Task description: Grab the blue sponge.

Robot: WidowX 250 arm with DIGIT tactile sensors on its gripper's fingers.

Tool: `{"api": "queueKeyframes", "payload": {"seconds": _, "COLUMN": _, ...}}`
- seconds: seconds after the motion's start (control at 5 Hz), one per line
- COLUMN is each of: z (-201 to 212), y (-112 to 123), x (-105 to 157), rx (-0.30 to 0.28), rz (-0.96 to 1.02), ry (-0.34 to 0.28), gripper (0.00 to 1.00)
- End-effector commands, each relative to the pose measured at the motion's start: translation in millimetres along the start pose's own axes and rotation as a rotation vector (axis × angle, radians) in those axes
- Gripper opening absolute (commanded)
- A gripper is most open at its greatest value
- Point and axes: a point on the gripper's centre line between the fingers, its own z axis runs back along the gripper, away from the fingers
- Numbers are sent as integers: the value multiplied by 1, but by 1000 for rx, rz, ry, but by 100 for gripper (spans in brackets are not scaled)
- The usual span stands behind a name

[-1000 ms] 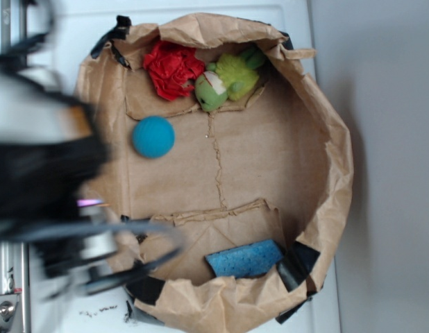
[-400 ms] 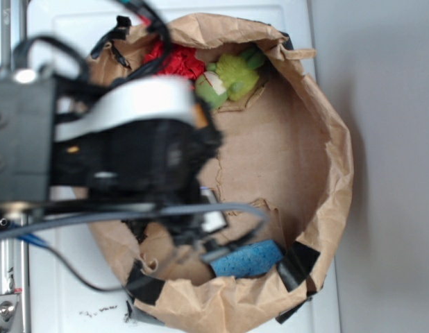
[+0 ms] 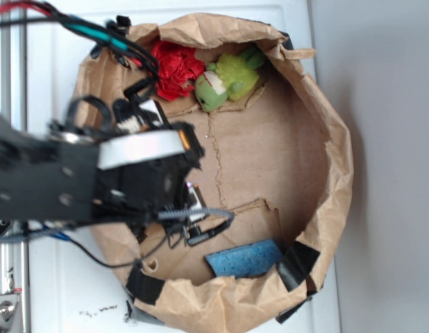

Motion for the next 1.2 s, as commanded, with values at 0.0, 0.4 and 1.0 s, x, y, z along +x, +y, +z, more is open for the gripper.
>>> {"api": "queueKeyframes", "payload": {"seconds": 0.0, "z": 12, "y": -3, "x": 14, "rx": -22, "rz": 5, "ry": -45, "gripper": 100}}
{"api": "queueKeyframes", "payload": {"seconds": 0.4, "z": 12, "y": -3, "x": 14, "rx": -22, "rz": 5, "ry": -45, "gripper": 100}}
{"api": "queueKeyframes", "payload": {"seconds": 1.0, "z": -21, "y": -57, "x": 41, "rx": -17, "rz": -15, "ry": -27, "gripper": 100}}
